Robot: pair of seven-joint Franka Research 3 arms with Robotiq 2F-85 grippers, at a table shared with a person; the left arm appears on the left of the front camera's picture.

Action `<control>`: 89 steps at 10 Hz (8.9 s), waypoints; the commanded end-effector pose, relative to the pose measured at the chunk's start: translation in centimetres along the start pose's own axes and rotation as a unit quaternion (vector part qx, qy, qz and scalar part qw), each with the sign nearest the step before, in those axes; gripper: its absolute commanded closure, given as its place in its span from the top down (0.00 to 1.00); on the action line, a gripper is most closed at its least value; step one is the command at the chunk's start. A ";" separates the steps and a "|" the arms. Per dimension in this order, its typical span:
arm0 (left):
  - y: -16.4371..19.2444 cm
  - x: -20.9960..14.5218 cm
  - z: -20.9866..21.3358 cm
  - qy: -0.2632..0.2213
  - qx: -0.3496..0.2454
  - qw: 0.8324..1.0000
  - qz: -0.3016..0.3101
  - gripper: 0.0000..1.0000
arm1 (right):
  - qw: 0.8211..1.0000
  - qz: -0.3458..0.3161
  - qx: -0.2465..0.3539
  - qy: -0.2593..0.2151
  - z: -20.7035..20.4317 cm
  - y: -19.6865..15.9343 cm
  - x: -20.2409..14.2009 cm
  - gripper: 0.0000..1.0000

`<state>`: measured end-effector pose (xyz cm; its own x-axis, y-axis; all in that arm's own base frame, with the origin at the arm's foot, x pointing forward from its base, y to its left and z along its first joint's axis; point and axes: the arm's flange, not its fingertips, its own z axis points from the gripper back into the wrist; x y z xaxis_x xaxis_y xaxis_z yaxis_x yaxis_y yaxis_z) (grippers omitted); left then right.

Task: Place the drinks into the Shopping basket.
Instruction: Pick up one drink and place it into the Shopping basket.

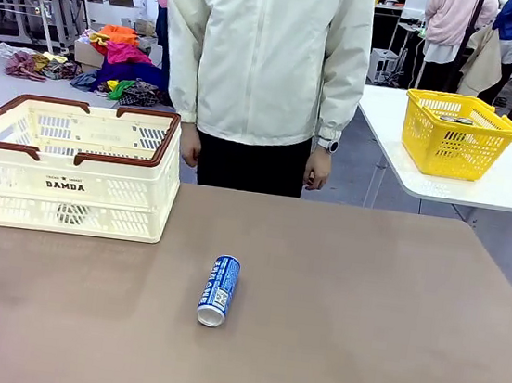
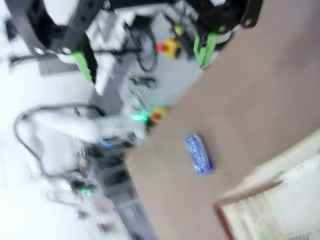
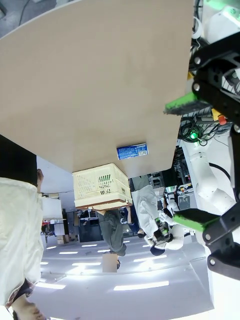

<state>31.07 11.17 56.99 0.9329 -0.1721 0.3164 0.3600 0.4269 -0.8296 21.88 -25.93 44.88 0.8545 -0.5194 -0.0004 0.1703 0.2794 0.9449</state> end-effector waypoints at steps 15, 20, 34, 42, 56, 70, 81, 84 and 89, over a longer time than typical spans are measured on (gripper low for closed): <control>5.5 -5.5 -1.2 0.050 -0.150 0.987 -0.012 1.00 | 1.000 0.008 0.001 0.002 0.4 0.1 -0.1 1.00; 2.3 -5.5 -3.0 0.070 -0.039 0.997 0.008 1.00 | 1.000 0.008 0.001 0.002 0.4 0.1 -0.1 1.00; -12.6 1.8 -38.5 0.163 0.368 0.913 -0.064 1.00 | 1.000 0.008 0.001 0.002 0.4 0.1 -0.1 1.00; 0.4 4.4 -51.9 0.073 0.460 0.880 0.096 1.00 | 1.000 0.008 0.001 0.002 0.4 0.1 -0.1 1.00; -9.5 0.4 -24.6 0.047 0.258 0.965 -0.015 1.00 | 1.000 0.008 0.001 0.002 0.4 0.1 -0.1 1.00; -6.1 8.8 -41.8 0.099 0.401 0.910 0.044 1.00 | 1.000 0.008 0.001 0.002 0.4 0.1 -0.1 1.00; 3.9 8.3 -54.3 0.099 0.550 0.827 0.068 1.00 | 1.000 0.008 0.001 0.002 0.4 0.1 -0.1 1.00; 4.7 8.0 -55.7 0.127 0.531 0.835 0.073 1.00 | 1.000 0.008 0.001 0.002 0.4 0.1 -0.1 1.00; 5.2 7.9 -55.8 0.138 0.522 0.838 0.083 1.00 | 1.000 0.008 0.001 0.002 0.4 0.1 -0.1 1.00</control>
<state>39.68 -37.56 29.40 0.9861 -0.1650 0.0193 0.1636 0.9846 0.0624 21.84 -26.02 45.02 0.8540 -0.5203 0.0016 0.1696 0.2813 0.9445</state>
